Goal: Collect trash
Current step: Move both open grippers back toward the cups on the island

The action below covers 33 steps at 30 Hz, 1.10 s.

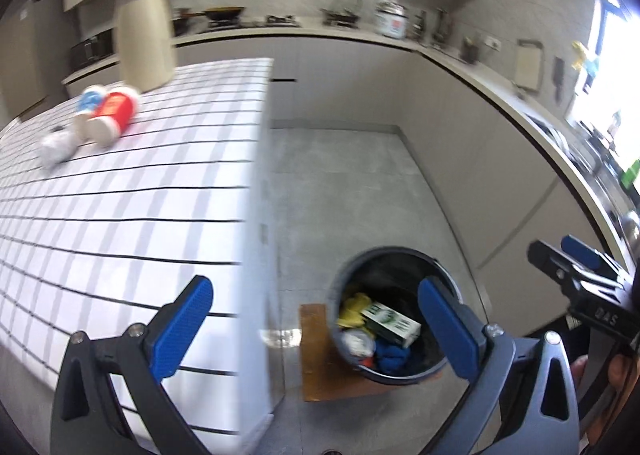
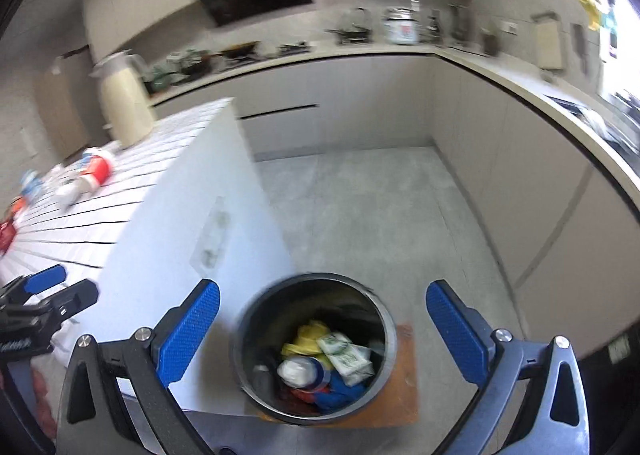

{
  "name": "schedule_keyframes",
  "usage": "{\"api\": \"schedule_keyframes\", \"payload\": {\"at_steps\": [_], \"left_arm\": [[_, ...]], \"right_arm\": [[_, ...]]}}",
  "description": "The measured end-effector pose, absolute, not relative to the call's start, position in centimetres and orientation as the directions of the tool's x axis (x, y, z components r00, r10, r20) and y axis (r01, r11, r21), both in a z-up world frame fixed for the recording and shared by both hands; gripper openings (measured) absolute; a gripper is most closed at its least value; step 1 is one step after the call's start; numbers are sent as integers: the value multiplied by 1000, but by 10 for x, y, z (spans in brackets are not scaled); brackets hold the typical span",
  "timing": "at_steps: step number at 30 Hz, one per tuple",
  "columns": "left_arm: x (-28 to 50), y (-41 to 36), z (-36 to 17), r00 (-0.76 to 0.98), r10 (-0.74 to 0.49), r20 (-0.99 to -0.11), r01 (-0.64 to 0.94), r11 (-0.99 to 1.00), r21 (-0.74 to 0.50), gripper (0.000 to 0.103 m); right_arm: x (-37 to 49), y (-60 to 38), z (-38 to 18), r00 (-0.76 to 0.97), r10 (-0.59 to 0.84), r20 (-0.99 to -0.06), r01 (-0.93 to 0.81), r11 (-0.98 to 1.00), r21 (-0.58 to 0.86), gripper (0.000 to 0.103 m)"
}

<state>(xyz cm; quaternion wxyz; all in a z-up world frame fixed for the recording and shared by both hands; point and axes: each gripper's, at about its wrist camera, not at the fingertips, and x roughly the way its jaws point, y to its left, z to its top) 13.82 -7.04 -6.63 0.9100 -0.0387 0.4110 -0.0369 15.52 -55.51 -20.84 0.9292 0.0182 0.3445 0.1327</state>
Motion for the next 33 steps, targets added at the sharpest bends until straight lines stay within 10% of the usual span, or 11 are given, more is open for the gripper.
{"api": "schedule_keyframes", "payload": {"at_steps": [18,33], "left_arm": [[101,133,-50,694,197,-692,-336,939,-69,103],[167,258,-64,717,97,-690,-216,972,-88,84]], "right_arm": [[149,-332,-165,645,435,-628,-551,835,12,103],[177,-178,-168,655,411,-634,-521,854,16,103]]}}
